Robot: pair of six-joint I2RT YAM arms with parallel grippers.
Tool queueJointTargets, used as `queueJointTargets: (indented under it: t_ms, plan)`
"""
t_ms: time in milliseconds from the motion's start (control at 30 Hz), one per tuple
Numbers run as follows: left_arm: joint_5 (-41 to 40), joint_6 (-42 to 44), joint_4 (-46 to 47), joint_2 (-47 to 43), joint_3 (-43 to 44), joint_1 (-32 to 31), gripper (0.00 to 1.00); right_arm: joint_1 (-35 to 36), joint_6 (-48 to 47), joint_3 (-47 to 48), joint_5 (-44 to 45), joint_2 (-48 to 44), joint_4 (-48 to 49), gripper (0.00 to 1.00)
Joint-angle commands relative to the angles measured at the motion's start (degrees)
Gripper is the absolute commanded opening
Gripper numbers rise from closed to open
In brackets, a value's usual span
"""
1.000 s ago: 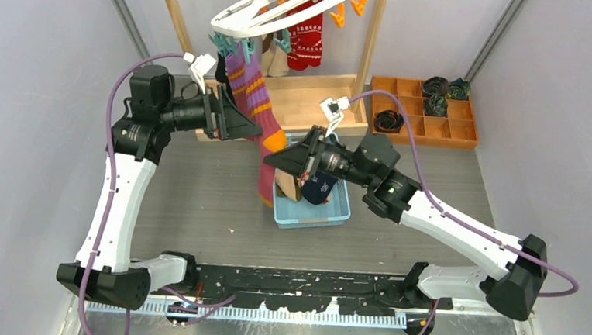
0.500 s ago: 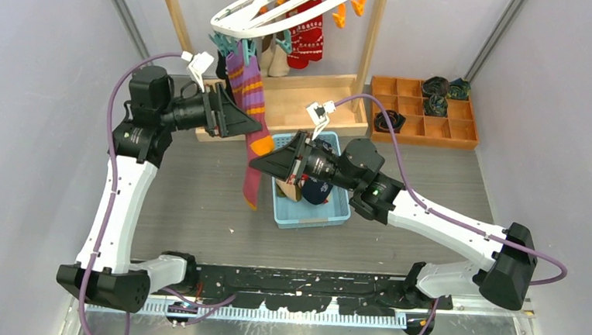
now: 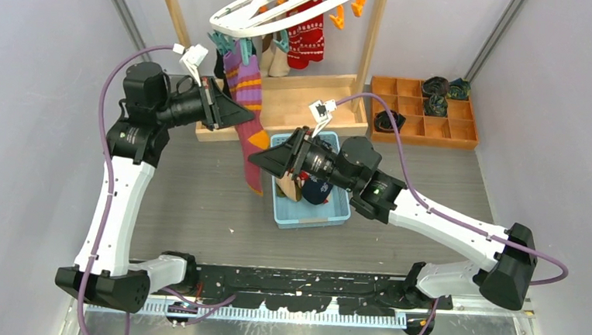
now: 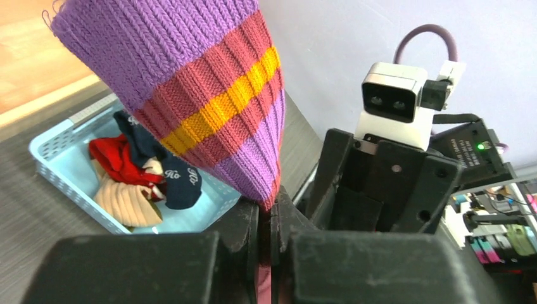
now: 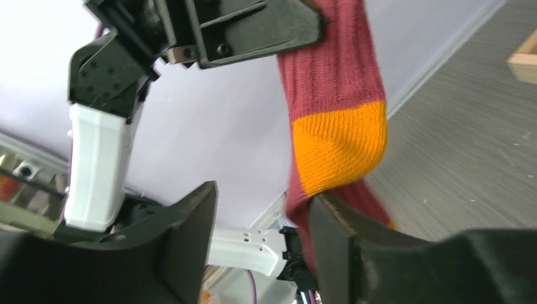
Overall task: Remove the socks clipped to the hanger
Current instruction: Remove the sock from the hanger.
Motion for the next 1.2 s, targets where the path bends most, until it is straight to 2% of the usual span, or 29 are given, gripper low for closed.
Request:
queueJointTargets:
  t_ms: [0, 100, 233, 367, 500, 700, 833, 1167]
  plan:
    - [-4.85, 3.63, -2.25, -1.13, 3.68, -0.25, 0.0, 0.37, -7.27, 7.22, 10.91, -2.46, -6.81, 0.69]
    - [-5.98, 4.21, -3.04, -1.39, 3.27, -0.25, 0.0, 0.34, -12.94, 15.06, 19.73, 0.47, -12.59, 0.78]
    - [-6.18, 4.57, -3.51, -1.89, 2.4, -1.06, 0.0, 0.23, -18.39, 28.96, 26.36, 8.97, -17.7, 0.81]
    - [-6.34, 5.01, -4.4, -2.27, 2.31, -1.64, 0.0, -1.12, -21.63, 39.88, 27.46, 16.83, -20.27, 0.82]
    - [-6.07, 4.83, -4.42, -2.85, 1.92, -2.36, 0.0, -4.22, -20.3, 47.96, 24.11, 23.14, -23.2, 0.83]
    - [-5.96, 5.0, -4.38, -3.44, 1.02, -2.67, 0.0, -7.17, -16.65, 52.2, 19.21, 28.33, -22.27, 0.82]
    - [-6.12, 4.98, -4.37, -3.27, 0.82, -2.74, 0.0, -7.75, -15.62, 52.24, 18.18, 29.53, -18.44, 0.76]
    - [-8.02, 5.12, -4.42, -2.74, 0.27, -3.95, 0.0, -8.26, -13.57, 55.56, 18.45, 31.71, -16.57, 0.6]
